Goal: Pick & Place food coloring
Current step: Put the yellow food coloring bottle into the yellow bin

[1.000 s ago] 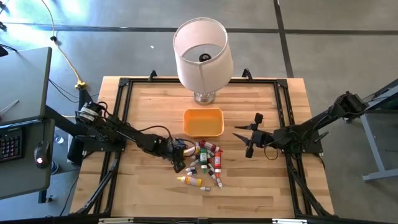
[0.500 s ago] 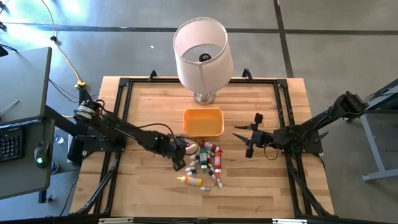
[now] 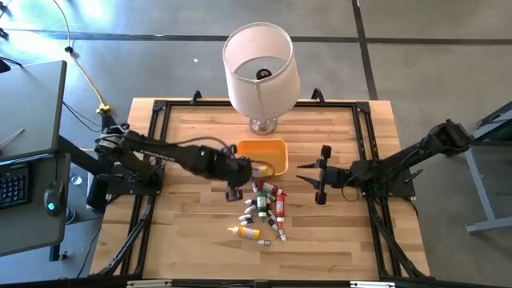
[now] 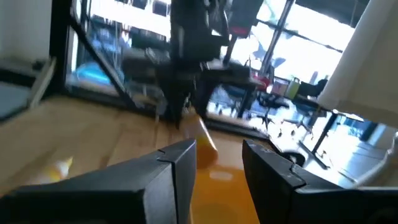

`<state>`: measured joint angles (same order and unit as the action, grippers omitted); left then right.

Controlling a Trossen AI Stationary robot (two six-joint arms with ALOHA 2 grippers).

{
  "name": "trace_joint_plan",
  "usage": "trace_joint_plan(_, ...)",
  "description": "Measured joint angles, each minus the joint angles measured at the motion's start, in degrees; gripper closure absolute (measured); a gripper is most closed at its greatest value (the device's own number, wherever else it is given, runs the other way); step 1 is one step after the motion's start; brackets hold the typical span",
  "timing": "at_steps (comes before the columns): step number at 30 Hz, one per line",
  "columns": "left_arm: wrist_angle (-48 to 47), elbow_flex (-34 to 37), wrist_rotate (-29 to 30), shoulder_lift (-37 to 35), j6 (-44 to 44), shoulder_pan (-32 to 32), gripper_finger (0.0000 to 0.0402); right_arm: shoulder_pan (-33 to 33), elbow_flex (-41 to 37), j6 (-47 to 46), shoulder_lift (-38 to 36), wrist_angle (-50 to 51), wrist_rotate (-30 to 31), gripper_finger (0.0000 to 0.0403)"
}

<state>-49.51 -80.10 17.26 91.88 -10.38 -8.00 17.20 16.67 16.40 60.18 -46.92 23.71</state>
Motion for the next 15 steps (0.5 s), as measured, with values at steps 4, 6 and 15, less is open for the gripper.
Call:
trace_joint_plan(4, 1.5, -0.5, -1.2, 0.3, 3.2, 4.4, 0.0288, -2.8, 1.9, 0.0, 7.4, -3.5, 0.0, 0.0279)
trace_joint_plan(6, 2.6, -0.5, -1.7, 0.3, 3.6, 6.0, 0.0288, -4.5, 4.0, -0.2, 12.0, -3.4, 0.7, 0.0279)
trace_joint_plan(15, 4.3, -0.5, -5.1, 0.3, 7.5, 7.6, 0.0288, -7.9, 17.2, 0.6, 27.2, -3.1, 4.2, 0.0279)
